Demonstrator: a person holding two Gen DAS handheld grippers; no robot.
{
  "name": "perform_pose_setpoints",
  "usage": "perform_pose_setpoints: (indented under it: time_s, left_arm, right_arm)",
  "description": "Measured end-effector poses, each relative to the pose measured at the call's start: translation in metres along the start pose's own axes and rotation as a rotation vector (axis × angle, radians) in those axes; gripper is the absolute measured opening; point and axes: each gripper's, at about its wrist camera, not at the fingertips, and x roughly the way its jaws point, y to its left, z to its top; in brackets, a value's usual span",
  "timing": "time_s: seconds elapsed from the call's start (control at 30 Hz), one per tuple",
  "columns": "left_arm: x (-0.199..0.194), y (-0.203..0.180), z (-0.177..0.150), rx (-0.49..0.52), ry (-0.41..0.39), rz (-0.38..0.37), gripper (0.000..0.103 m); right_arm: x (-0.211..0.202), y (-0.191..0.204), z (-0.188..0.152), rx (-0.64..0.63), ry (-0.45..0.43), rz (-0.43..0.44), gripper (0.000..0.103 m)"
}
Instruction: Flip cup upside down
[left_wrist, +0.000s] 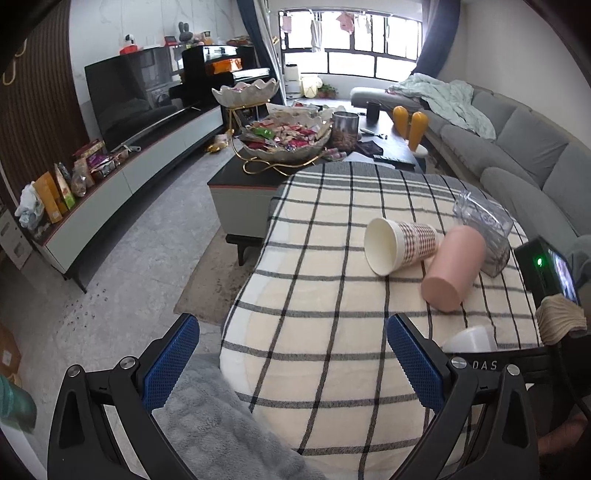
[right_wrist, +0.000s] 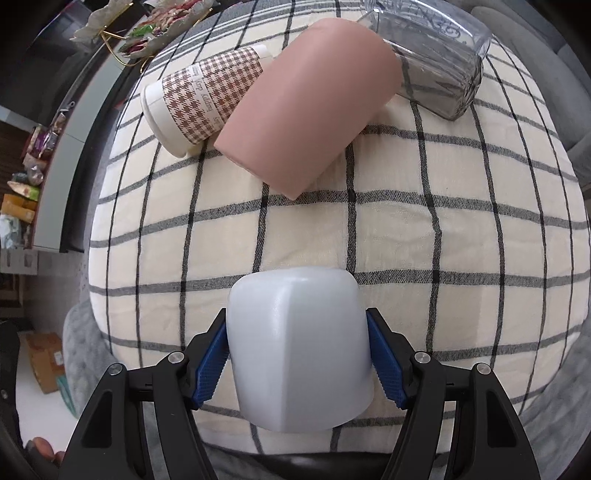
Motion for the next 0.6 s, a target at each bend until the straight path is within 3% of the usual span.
perform_pose_setpoints:
  time_s: [0.1, 0.17, 0.2, 0.43, 0.6]
  left_arm:
    - [0.001, 0.001, -0.003, -0.008, 0.008, -0.007, 0.103]
    - [0.0, 0.002, -0.002, -0.007, 0.006, -0.006, 0.103]
    - [-0.001, 0.002, -0.002, -0.007, 0.004, -0.006, 0.103]
    - [-0.011, -0.002, 0.005, -0.007, 0.016, -0.024, 0.103]
    - [-0.014, -0.024, 0.016, -0.028, 0.095, -0.109, 0.103]
  right_arm:
    - [0.0, 0.002, 0.003, -0.004, -0.007, 0.002, 0.072]
    - [0.001, 0.003, 0.003, -0.008, -0.01, 0.003, 0.085]
    - [0.0, 0.003, 0.004, -0.008, -0.014, 0.005, 0.086]
    - [-0.024, -0.002, 0.002, 0.002, -0.072, 0.031, 0.087]
    - [-0.069, -0.024, -0.007, 0.035, -0.194, 0.005, 0.087]
